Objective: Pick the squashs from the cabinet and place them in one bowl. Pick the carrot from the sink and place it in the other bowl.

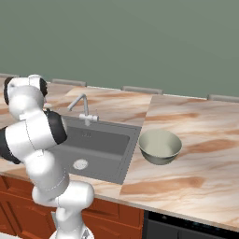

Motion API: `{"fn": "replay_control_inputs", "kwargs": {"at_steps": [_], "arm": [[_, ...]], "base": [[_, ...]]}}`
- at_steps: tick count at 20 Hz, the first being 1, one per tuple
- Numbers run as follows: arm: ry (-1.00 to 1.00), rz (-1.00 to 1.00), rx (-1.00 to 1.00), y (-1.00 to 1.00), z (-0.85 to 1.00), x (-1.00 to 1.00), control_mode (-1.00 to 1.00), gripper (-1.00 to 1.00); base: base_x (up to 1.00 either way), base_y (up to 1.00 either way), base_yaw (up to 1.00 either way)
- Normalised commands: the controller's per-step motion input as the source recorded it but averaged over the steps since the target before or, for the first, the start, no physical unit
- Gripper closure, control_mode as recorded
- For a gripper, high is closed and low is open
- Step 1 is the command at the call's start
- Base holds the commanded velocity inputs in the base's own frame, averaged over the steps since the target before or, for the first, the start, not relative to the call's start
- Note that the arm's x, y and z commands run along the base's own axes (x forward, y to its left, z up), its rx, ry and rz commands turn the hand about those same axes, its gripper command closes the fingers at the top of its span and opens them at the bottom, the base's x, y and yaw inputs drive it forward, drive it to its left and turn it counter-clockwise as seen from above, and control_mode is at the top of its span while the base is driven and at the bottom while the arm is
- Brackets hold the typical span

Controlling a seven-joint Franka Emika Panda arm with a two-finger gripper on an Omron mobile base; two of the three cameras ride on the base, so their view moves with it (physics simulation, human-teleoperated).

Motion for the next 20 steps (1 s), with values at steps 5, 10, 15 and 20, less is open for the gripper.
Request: {"fn": "replay_control_inputs", "kwargs": {"at_steps": [5, 10, 15, 20], "arm": [[-0.1, -0.04, -0.01, -0.18, 0.31, -0.4, -1.0, 1.0], [-0.06, -0.01, 0.0, -0.26, 0.31, -0.39, -1.0, 1.0], [-0.13, 0.0, 0.0, -0.34, 0.22, -0.32, -1.0, 1.0], [-0.21, 0.0, 0.0, -0.4, 0.14, -0.27, -1.0, 1.0]], "base": [[0.0, 0.0, 0.0], [0.0, 0.0, 0.0], [0.0, 0.0, 0.0], [0.0, 0.0, 0.0]]}}
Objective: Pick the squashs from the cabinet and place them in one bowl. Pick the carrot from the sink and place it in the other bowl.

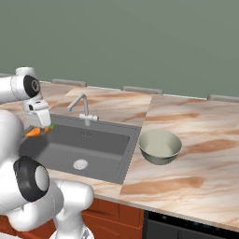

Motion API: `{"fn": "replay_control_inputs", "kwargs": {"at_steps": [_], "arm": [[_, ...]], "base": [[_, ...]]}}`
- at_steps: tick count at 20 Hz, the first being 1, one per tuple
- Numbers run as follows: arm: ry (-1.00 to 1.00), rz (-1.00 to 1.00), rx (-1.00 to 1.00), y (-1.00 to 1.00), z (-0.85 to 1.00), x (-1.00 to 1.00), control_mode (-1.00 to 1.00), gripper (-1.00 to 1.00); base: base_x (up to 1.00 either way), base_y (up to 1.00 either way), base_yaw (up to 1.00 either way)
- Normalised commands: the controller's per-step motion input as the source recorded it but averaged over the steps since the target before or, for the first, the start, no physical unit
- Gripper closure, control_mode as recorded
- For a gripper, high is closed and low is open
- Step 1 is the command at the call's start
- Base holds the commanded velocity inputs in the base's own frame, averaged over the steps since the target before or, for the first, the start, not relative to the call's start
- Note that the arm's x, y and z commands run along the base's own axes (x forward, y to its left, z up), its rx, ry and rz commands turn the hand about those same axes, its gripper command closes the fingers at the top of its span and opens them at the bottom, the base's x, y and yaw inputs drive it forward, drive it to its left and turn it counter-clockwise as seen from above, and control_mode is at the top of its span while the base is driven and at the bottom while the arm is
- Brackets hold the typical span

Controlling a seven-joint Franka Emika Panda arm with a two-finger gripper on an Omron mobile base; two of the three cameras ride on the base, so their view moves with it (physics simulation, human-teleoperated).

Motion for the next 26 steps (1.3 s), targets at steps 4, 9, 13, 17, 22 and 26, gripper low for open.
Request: {"fn": "replay_control_inputs", "kwargs": {"at_steps": [4, 9, 13, 17, 22, 26], "arm": [[-0.26, 0.0, 0.0, -0.47, 0.13, -0.24, -1.0, 1.0], [-0.24, 0.0, 0.0, -0.49, 0.11, -0.15, -1.0, 1.0], [-0.19, 0.0, 0.0, -0.48, 0.14, -0.05, -1.0, 1.0], [-0.16, 0.0, 0.0, -0.46, 0.13, 0.0, -1.0, 1.0], [-0.07, 0.0, 0.01, -0.46, 0.12, 0.07, -1.0, 1.0], [0.0, 0.0, 0.03, -0.47, 0.07, 0.16, -1.0, 1.0]], "base": [[0.0, 0.0, 0.0], [0.0, 0.0, 0.0], [0.0, 0.0, 0.0], [0.0, 0.0, 0.0], [0.0, 0.0, 0.0], [0.0, 0.0, 0.0]]}}
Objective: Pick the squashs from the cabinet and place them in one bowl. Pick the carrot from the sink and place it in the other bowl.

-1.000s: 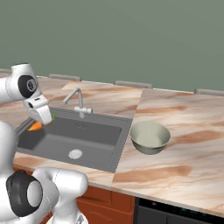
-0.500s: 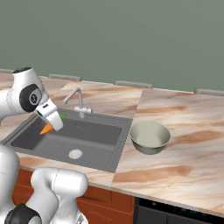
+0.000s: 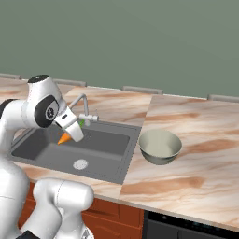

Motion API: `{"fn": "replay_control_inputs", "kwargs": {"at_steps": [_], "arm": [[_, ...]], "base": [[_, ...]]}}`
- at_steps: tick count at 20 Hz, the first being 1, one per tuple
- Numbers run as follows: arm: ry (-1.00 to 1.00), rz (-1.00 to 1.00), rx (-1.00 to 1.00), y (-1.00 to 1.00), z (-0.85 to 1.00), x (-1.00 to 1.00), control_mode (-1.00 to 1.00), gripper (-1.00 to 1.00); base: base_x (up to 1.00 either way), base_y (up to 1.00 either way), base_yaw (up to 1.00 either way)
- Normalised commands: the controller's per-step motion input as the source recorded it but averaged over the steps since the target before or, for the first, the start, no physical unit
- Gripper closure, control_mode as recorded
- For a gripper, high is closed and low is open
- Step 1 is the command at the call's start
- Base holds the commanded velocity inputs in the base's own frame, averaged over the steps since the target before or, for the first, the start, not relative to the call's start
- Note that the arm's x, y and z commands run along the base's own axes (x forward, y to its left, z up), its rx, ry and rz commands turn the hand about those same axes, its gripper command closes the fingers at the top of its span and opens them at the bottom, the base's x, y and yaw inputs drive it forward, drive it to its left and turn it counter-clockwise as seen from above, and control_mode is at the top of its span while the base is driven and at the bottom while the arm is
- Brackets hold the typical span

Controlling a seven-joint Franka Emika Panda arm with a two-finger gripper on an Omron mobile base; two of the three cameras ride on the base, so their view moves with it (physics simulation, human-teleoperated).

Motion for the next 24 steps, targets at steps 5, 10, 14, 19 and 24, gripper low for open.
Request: {"fn": "replay_control_inputs", "kwargs": {"at_steps": [5, 10, 14, 19, 24], "arm": [[0.0, 0.0, 0.04, -0.46, 0.05, 0.23, -1.0, 1.0], [0.0, -0.02, 0.03, -0.43, 0.02, 0.25, -1.0, 1.0], [0.05, -0.09, 0.0, -0.38, 0.0, 0.31, -1.0, 1.0], [0.03, -0.11, 0.0, -0.37, 0.0, 0.34, -1.0, 1.0], [0.02, -0.11, 0.0, -0.39, 0.0, 0.33, -1.0, 1.0]], "base": [[0.0, 0.0, 0.0], [0.0, 0.0, 0.0], [0.0, 0.0, 0.0], [0.0, 0.0, 0.0], [0.0, 0.0, 0.0]]}}
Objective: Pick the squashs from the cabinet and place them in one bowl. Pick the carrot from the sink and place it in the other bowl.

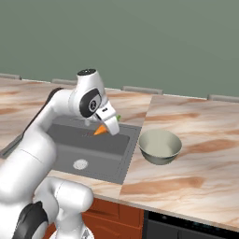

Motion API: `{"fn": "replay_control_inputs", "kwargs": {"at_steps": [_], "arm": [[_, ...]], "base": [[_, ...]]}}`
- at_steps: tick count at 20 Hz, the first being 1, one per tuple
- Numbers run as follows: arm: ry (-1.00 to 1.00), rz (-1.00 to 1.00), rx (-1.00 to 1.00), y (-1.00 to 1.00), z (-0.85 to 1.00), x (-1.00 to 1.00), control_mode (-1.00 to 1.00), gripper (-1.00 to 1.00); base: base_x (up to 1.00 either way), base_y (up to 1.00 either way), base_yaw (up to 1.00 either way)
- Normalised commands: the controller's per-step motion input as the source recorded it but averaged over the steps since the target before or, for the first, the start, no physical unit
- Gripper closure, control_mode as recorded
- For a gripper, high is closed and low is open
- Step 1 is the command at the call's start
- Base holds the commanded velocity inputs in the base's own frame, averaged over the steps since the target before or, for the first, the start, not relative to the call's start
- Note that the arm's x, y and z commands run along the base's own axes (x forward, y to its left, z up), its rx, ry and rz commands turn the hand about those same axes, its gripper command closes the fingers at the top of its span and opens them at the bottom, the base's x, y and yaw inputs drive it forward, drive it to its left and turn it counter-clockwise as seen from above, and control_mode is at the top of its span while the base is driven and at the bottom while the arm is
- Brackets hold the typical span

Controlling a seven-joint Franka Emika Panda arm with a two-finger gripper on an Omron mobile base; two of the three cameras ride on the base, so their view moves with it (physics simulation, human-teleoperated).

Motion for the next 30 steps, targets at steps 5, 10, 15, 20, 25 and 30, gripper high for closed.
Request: {"fn": "replay_control_inputs", "kwargs": {"at_steps": [5, 10, 15, 20, 25, 30], "arm": [[0.02, -0.1, 0.0, -0.4, -0.02, 0.32, -1.0, 1.0], [0.02, -0.09, 0.03, -0.44, -0.03, 0.3, -1.0, 1.0], [0.0, -0.1, 0.05, -0.45, -0.06, 0.25, -1.0, 1.0], [0.0, -0.08, 0.06, -0.46, -0.13, 0.18, -1.0, 1.0], [0.0, -0.06, 0.07, -0.44, -0.12, 0.21, -1.0, 1.0], [-0.01, -0.02, 0.05, -0.26, -0.18, 0.3, -1.0, 1.0]], "base": [[0.0, 0.0, 0.0], [0.0, 0.0, 0.0], [0.0, 0.0, 0.0], [0.0, 0.0, 0.0], [0.0, 0.0, 0.0], [0.0, 0.0, 0.0]]}}
